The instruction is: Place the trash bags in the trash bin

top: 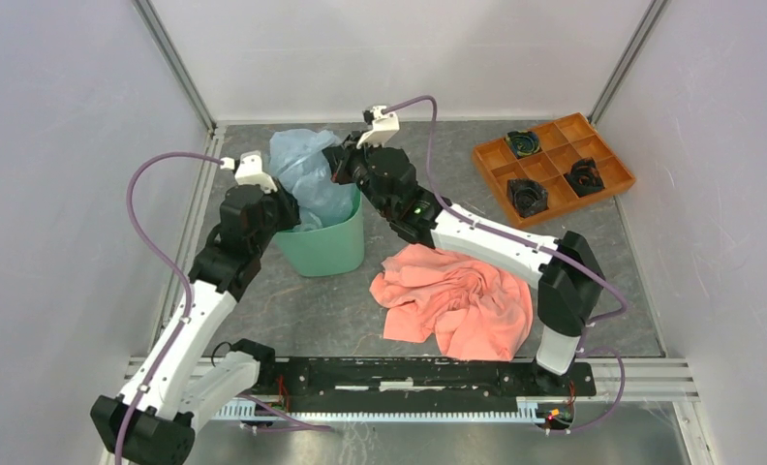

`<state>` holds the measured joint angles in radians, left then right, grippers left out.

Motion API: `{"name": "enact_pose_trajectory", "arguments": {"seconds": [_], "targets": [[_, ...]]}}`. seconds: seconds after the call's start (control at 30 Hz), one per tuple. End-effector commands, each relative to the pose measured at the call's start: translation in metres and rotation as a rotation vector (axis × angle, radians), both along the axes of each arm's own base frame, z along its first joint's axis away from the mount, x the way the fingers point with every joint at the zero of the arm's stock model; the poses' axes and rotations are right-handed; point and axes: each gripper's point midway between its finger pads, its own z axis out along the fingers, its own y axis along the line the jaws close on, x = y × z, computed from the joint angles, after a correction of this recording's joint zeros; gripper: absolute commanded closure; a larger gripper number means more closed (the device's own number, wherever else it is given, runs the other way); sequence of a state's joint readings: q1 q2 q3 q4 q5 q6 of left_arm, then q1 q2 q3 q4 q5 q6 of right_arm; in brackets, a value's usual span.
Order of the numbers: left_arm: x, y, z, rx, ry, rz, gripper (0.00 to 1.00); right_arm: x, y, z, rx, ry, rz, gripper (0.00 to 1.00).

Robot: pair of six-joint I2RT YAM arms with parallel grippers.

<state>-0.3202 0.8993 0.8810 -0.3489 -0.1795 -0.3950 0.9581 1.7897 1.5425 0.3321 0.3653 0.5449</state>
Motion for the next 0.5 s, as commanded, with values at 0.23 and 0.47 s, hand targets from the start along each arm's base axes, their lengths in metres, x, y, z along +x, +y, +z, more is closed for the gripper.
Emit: {"name": "enact_pose_trajectory", "arguments": {"seconds": [0.23,0.47], "targets": [[-0.040,-0.015,0.022,-0.042,-0.005,-0.152,0.34,0.006,-0.003,-0.012,-0.177,-0.072,-0.001,0.99],[-0.075,0.009,0.084,0.038,-0.130,-0.139,0.12,0.005,-0.012,-0.015,-0.326,-0.145,0.005,0.99]]}}
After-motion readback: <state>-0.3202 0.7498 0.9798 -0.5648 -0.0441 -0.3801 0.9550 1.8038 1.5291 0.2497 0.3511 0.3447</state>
